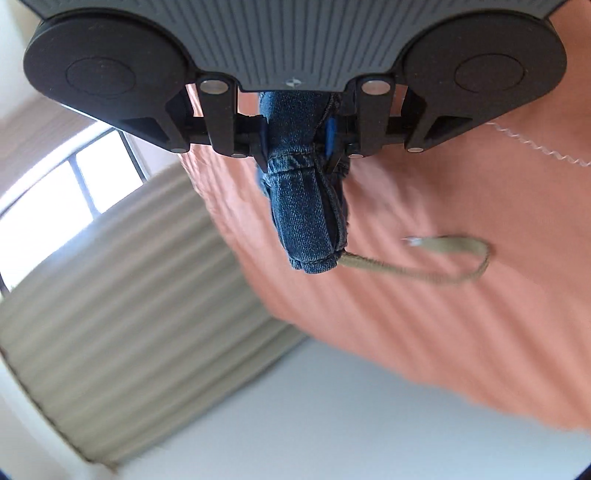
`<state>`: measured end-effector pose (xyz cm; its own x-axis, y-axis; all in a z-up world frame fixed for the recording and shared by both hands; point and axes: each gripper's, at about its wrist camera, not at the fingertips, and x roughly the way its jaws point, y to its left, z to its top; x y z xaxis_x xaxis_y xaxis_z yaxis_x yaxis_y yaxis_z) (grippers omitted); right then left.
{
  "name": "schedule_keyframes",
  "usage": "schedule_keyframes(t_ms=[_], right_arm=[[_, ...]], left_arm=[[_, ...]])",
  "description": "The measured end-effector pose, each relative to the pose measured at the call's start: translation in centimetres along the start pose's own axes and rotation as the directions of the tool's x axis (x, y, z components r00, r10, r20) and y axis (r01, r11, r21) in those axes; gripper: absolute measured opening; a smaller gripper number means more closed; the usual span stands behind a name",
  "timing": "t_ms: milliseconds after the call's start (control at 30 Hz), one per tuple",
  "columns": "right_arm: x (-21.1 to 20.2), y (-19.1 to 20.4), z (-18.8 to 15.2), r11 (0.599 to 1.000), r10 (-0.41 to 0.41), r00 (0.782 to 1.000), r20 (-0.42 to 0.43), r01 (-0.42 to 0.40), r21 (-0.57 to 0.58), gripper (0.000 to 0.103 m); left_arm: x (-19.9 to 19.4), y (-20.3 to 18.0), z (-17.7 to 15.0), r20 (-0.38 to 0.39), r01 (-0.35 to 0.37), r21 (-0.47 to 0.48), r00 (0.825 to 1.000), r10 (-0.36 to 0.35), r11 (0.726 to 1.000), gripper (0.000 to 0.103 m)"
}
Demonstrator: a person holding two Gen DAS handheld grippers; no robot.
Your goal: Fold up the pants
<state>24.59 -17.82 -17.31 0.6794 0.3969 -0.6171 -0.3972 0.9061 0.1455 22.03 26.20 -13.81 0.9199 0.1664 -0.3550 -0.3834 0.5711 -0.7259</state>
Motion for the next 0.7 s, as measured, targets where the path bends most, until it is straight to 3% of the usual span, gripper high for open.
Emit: schedule_keyframes(t_ms=[100,200,267,333,433,500,567,633,700], right_arm=[[-1.6,-1.4,-0.2,0.997,-0.033,0.999,0.027,0.031,0.075,0.032],[-2.5,-2.9,-0.2,0.984,-0.059,0.997,0.041,0.051,0.174,0.032],[-2.8,-3.6,-0.2,0.972,-0.064,0.997,0.044,0.053,0.229,0.032],[-3.1,-3.9,-0.3,0.964,-0.087,0.995,0.041,0.074,0.257,0.032],[-3.5,-4.4,-0.6,0.953,-0.108,0.993,0.040,0.092,0.289,0.032],[-3.7,-4.9,-0.8,0.947,-0.113,0.993,0.043,0.095,0.308,0.032],[-4.0,-5.3,-1.1,0.940,-0.117,0.992,0.043,0.096,0.329,0.032],[-4.4,-5.6,-1.6,0.933,-0.121,0.992,0.043,0.099,0.345,0.032],[-4.7,-6.0,-2.0,0.927,-0.127,0.991,0.039,0.105,0.361,0.032]], left_arm=[[-1.9,-4.2,-2.0,0.011,0.050,0.187,0.999,-0.053,0.981,0.029],[-3.2,-7.4,-4.6,-0.028,0.129,0.307,0.992,-0.126,0.943,0.029],[-3.5,-9.2,-6.6,-0.070,0.170,0.382,0.985,-0.155,0.908,0.029],[-3.8,-11.0,-9.3,-0.134,0.223,0.484,0.974,-0.181,0.846,0.029],[-4.0,-12.8,-13.4,-0.283,0.342,0.567,0.935,-0.212,0.750,0.029],[-3.7,-13.4,-16.0,-0.357,0.385,0.598,0.913,-0.196,0.703,0.029],[-2.9,-13.7,-18.4,-0.447,0.423,0.592,0.881,-0.157,0.686,0.029],[-1.8,-13.7,-20.7,-0.543,0.459,0.586,0.834,-0.097,0.668,0.030],[-2.0,-13.2,-22.5,-0.583,0.469,0.611,0.811,-0.037,0.638,0.030]])
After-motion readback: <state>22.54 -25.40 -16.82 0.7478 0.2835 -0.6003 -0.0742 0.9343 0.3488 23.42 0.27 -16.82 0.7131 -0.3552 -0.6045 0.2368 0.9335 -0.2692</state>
